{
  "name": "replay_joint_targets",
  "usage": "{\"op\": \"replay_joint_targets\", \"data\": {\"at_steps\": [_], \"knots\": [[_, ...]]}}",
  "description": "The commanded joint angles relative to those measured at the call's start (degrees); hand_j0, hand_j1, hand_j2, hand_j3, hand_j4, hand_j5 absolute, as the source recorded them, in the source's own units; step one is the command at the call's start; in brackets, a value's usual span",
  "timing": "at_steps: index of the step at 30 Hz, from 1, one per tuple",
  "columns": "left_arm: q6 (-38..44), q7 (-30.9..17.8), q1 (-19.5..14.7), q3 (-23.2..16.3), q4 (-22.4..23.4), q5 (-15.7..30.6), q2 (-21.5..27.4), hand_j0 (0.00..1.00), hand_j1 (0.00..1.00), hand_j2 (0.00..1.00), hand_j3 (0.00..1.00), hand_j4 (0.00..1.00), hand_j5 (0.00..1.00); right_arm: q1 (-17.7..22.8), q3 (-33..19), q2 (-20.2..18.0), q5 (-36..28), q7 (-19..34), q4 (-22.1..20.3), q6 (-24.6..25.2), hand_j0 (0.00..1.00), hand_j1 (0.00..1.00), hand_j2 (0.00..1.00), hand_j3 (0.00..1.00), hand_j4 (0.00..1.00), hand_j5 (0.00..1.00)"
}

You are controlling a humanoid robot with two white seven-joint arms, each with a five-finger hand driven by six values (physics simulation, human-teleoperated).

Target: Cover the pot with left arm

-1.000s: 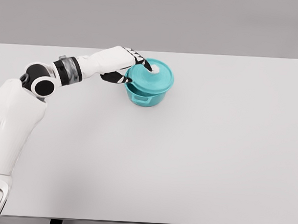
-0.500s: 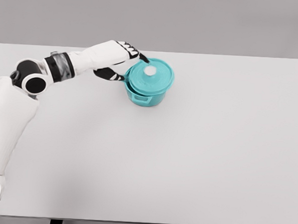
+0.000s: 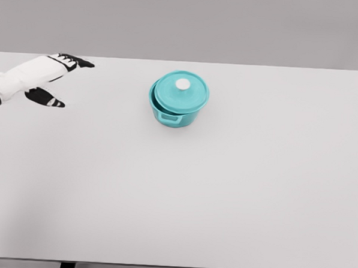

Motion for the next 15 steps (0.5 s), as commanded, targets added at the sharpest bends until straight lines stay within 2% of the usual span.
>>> {"op": "replay_joint_targets", "data": {"at_steps": [1, 15], "knots": [[0.2, 0.0, 0.0, 0.8, 0.0, 0.6, 0.8, 1.0, 1.0, 1.0, 1.0, 1.0, 1.0, 0.0, 0.0, 0.0, 0.0, 0.0, 0.1, 0.0, 1.0, 1.0, 1.0, 1.0, 1.0, 1.0], [0.2, -0.1, 0.4, 0.6, -0.1, 0.4, 0.8, 1.0, 1.0, 1.0, 1.0, 1.0, 1.0, 0.0, 0.0, 0.0, 0.0, 0.0, 0.1, 0.0, 1.0, 1.0, 1.0, 1.0, 1.0, 1.0]]}}
